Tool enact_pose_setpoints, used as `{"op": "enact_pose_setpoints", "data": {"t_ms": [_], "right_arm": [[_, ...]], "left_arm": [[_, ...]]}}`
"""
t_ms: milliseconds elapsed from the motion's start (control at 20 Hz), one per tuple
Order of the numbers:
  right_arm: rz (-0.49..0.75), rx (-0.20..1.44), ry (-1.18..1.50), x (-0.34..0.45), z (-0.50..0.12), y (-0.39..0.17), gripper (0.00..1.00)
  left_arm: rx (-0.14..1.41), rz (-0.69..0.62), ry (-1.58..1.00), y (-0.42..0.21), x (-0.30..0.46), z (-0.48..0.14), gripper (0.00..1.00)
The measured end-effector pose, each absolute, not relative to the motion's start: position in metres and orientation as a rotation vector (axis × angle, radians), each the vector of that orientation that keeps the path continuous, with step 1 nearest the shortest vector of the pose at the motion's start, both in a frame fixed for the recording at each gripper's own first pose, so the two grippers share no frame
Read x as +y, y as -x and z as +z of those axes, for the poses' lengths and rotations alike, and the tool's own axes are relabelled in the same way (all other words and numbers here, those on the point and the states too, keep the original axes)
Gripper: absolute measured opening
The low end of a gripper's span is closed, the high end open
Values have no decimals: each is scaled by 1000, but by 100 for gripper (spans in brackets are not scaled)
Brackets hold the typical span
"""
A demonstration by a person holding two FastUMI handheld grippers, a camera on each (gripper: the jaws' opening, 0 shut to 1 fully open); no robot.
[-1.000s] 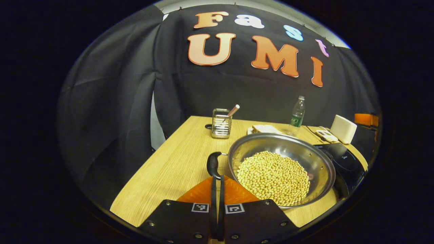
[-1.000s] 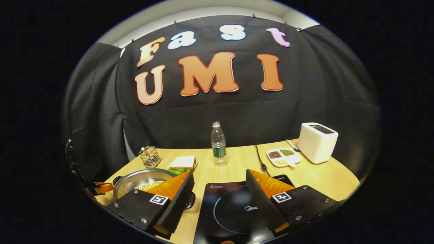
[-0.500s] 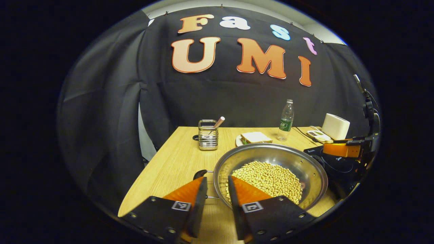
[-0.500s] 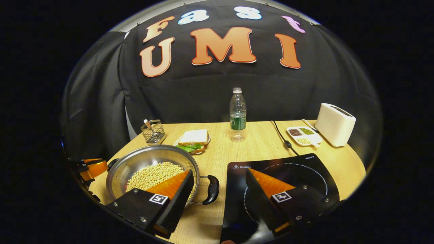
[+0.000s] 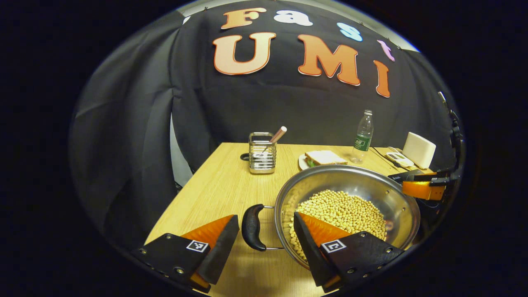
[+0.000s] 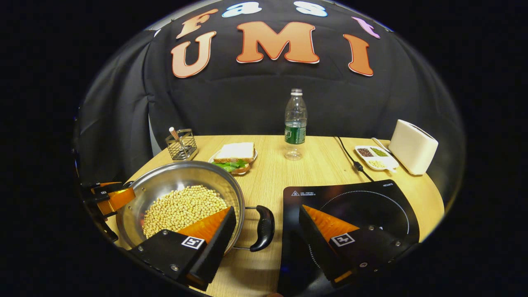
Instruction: First push the handle of the pot to place it horizontally, then grasp the pot with both hands and set it on the induction cooktop.
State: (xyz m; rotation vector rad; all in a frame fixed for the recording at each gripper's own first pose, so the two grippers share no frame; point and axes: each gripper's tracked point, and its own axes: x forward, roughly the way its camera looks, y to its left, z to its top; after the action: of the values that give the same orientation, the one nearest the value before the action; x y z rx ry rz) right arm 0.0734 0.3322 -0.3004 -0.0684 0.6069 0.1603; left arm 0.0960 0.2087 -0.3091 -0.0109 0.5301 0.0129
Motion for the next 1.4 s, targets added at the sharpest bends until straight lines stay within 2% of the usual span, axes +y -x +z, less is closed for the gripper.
{"op": "enact_pose_setpoints", "data": {"t_ms": [300,500,600,650,700,750,800,900,1100,1150,1200,1250,1300,1400], "right_arm": [[164,663,96,340,-319,-73,94],[184,674,102,348,-321,-74,79],[187,686,105,347,-320,-74,70],[186,705,97,346,-322,-73,68],[185,704,94,347,-321,-75,65],[184,712,101,347,-321,-76,56],[182,721,95,344,-319,-72,57],[193,738,93,341,-317,-67,52],[204,719,67,331,-303,-63,51],[205,706,62,328,-296,-62,47],[204,693,58,323,-289,-62,51],[203,678,54,319,-281,-61,46],[200,663,49,314,-274,-61,51],[194,643,40,302,-263,-60,51]], "left_arm": [[566,-25,89,-98,205,-327,83],[579,-34,79,-99,202,-327,85],[583,-27,95,-99,203,-329,67],[594,-12,102,-97,204,-330,67],[600,0,106,-95,204,-329,63],[599,9,117,-94,204,-328,59],[597,21,135,-92,204,-326,55],[604,29,165,-85,200,-324,53],[576,37,170,-77,187,-301,53],[566,36,158,-76,182,-294,53],[556,33,145,-76,177,-287,55],[549,30,136,-76,173,-281,53],[541,26,134,-76,167,-275,53],[520,19,136,-76,155,-261,53]]}}
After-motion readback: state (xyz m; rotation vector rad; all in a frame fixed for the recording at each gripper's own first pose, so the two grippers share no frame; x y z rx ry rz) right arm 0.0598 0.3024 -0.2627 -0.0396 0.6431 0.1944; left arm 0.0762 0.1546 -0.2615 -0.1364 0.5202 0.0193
